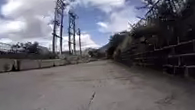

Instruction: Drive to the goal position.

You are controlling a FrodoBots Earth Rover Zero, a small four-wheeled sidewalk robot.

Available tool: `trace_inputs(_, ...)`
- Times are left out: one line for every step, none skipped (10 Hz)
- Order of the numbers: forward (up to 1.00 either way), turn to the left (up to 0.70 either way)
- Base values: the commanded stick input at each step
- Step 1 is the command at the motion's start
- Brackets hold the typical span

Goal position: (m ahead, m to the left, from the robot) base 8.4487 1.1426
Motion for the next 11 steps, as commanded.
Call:
trace_inputs(1.0,0.0)
trace_inputs(1.0,0.0)
trace_inputs(1.0,0.0)
trace_inputs(1.0,0.0)
trace_inputs(1.0,0.0)
trace_inputs(1.0,0.0)
trace_inputs(1.0,0.0)
trace_inputs(1.0,0.0)
trace_inputs(1.0,0.0)
trace_inputs(1.0,0.0)
trace_inputs(1.0,0.0)
